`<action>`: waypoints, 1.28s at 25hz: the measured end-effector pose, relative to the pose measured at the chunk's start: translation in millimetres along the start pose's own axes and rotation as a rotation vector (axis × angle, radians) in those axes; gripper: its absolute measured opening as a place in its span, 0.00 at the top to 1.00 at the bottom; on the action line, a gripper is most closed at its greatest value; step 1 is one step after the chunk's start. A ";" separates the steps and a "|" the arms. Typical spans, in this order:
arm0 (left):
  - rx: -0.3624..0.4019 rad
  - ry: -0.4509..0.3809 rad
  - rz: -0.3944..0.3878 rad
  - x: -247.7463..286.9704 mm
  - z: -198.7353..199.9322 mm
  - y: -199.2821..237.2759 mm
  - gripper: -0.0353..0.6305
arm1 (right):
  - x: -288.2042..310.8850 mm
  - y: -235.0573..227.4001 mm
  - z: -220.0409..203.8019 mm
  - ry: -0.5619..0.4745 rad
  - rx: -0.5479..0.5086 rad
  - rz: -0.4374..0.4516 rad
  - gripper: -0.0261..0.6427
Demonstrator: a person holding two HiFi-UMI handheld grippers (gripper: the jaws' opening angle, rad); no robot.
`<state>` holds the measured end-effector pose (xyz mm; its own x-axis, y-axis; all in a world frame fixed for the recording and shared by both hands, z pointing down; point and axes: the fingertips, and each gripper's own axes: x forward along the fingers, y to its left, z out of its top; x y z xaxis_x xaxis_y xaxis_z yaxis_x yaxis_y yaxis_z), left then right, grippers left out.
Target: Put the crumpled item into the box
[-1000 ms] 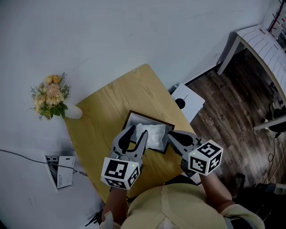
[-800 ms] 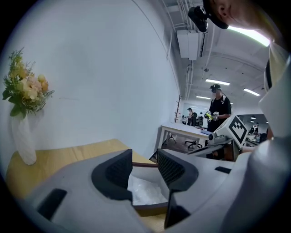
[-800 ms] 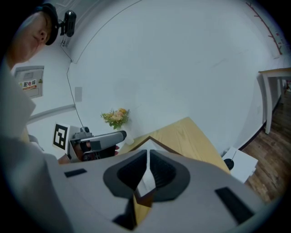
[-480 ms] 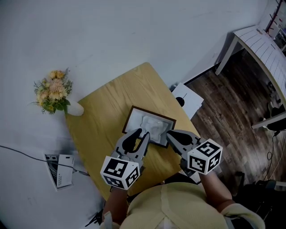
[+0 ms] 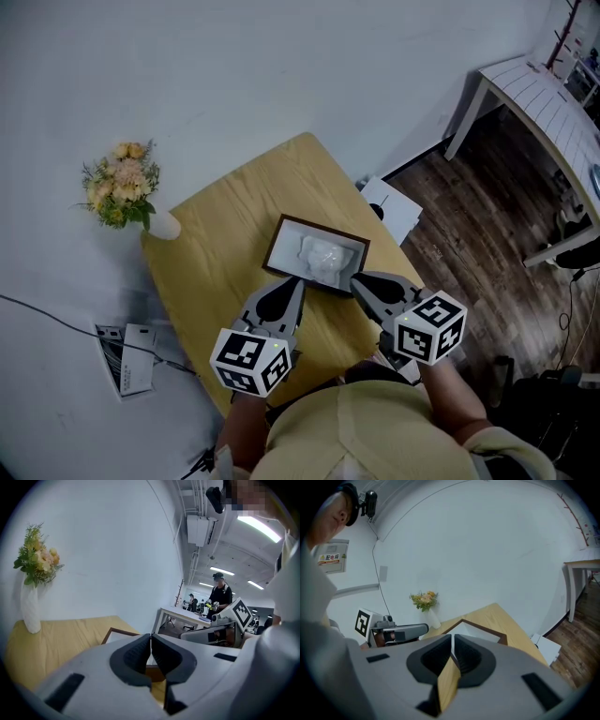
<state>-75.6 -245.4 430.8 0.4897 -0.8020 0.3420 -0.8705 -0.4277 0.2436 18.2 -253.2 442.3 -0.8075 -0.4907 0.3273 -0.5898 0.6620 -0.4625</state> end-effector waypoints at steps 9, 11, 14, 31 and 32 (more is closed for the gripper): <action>-0.006 0.008 -0.005 -22.1 -10.2 1.8 0.91 | -10.5 17.6 -9.5 -0.018 -0.007 -0.039 0.91; 0.001 0.012 -0.005 -26.6 -12.6 2.3 0.91 | -12.6 20.6 -11.9 -0.020 -0.008 -0.049 0.91; 0.000 0.011 -0.010 -33.3 -14.6 3.0 0.91 | -15.2 24.8 -15.2 -0.020 -0.009 -0.064 0.91; -0.001 0.045 -0.058 -51.2 -30.2 1.4 0.91 | -27.2 38.1 -32.6 -0.024 -0.010 -0.150 0.92; 0.002 0.049 -0.063 -51.5 -31.5 0.2 0.91 | -28.3 38.2 -33.8 -0.024 -0.010 -0.155 0.92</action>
<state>-99.4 -191.1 441.8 0.5451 -0.7524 0.3698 -0.8380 -0.4772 0.2645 18.1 -194.9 443.2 -0.7066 -0.6003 0.3746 -0.7073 0.5828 -0.4000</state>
